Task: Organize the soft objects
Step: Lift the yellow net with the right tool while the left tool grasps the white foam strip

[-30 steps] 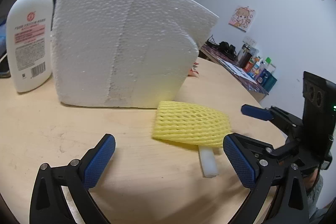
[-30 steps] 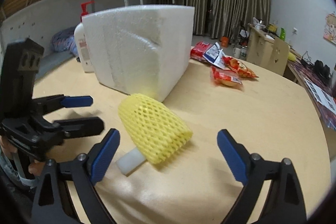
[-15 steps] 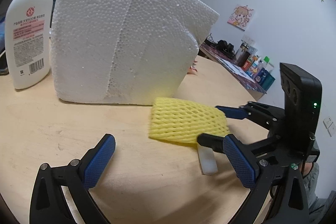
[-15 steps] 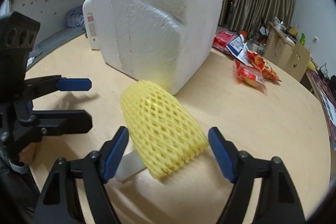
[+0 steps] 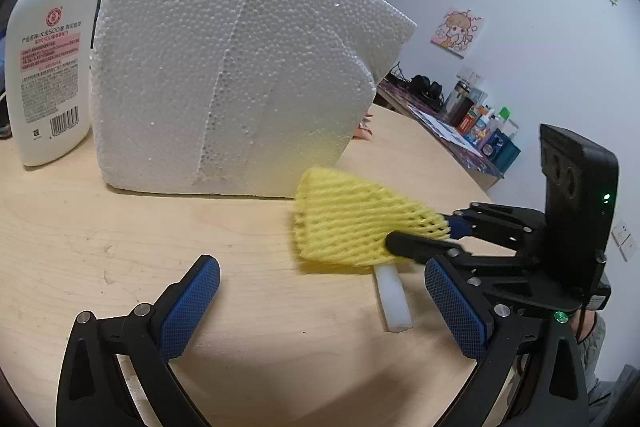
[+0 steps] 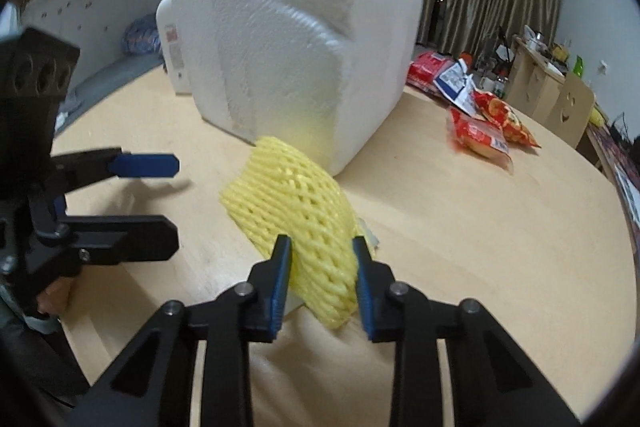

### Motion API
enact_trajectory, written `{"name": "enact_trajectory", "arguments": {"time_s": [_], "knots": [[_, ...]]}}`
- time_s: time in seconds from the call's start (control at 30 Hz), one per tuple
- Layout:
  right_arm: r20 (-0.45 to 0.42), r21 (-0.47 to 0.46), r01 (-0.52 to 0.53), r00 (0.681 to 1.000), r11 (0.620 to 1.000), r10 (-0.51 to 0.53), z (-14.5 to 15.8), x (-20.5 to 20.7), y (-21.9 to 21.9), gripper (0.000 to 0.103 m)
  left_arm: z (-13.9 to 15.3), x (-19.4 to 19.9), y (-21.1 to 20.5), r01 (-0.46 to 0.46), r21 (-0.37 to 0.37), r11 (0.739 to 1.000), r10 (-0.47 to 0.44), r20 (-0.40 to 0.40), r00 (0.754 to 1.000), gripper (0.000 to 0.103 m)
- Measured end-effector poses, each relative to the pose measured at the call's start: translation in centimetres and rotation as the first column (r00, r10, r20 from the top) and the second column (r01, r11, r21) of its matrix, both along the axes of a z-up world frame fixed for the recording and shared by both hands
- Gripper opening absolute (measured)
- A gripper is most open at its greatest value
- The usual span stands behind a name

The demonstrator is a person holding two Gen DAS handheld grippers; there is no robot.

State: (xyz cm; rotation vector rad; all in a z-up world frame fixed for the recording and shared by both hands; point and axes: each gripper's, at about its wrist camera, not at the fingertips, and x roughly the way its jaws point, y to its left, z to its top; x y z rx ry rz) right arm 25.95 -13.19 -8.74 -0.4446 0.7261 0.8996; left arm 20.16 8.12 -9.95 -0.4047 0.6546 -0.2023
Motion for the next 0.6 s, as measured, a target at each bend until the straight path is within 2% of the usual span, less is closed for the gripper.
{"name": "enact_trajectory", "arguments": {"time_s": [0.1,0.17,0.27,0.43,0.6], "knots": [[-0.010,0.040,0.017,1.000,0.999,-0.016,0.5,0.0,-0.7,0.028,-0.1,0.3,-0.4,0.003,-0.003,1.000,-0.003,-0.005,1.000,0.102],[-0.023,0.079,0.043,0.999,0.996,-0.041,0.8,0.0,-1.3,0.020,-0.1,0.4,-0.4,0.006,-0.002,1.000,-0.006,-0.005,1.000,0.102],[-0.052,0.140,0.090,0.995,0.986,-0.084,1.2,0.2,-2.7,0.019,-0.1,0.3,-0.4,0.004,-0.004,1.000,-0.004,0.005,1.000,0.102],[-0.083,0.183,0.144,0.988,0.972,-0.130,1.0,0.1,-4.2,0.019,-0.3,0.2,-0.6,0.007,0.002,1.000,-0.007,0.004,1.000,0.102],[-0.094,0.224,0.178,0.982,0.958,-0.161,1.4,-0.3,-5.7,0.019,-0.1,0.1,-1.8,0.017,0.055,0.998,-0.018,0.012,1.000,0.102]]}}
